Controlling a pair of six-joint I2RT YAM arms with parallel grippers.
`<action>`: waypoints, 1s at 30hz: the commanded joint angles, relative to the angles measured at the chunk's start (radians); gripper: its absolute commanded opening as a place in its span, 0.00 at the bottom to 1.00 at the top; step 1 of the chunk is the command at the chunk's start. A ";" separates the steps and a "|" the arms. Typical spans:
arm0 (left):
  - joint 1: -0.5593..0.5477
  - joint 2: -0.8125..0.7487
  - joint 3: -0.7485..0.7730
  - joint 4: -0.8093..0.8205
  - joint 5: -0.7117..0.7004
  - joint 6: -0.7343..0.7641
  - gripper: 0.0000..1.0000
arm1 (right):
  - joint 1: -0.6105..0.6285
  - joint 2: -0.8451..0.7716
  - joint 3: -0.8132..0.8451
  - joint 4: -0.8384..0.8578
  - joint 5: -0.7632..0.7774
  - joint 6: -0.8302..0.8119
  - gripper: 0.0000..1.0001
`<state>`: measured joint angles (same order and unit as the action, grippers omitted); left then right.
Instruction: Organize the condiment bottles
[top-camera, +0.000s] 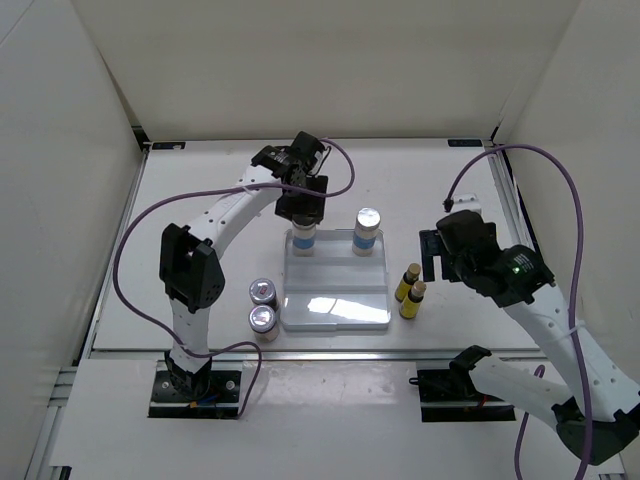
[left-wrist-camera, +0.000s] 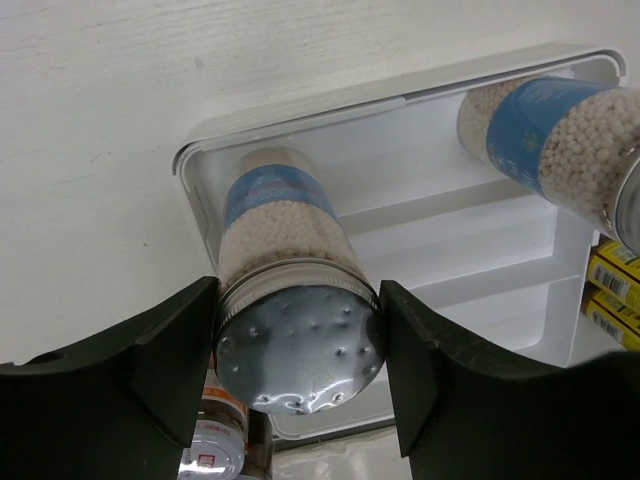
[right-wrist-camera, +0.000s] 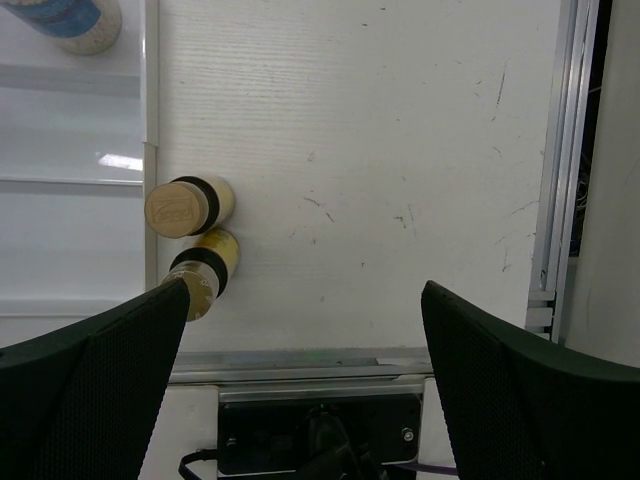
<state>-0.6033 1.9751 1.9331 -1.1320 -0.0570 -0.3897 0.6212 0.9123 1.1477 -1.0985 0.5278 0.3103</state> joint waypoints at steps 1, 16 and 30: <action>-0.009 -0.021 0.037 0.032 -0.043 -0.018 0.73 | -0.003 0.002 -0.008 0.023 0.000 0.000 1.00; 0.022 -0.208 0.049 0.023 -0.046 0.006 1.00 | -0.003 0.033 -0.008 0.023 -0.021 -0.010 0.90; 0.106 -0.648 -0.605 0.032 -0.391 -0.051 1.00 | -0.003 0.267 0.057 0.009 -0.206 0.012 0.79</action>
<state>-0.4988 1.3384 1.3827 -1.1084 -0.3775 -0.4168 0.6205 1.1793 1.1637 -1.0954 0.3771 0.3004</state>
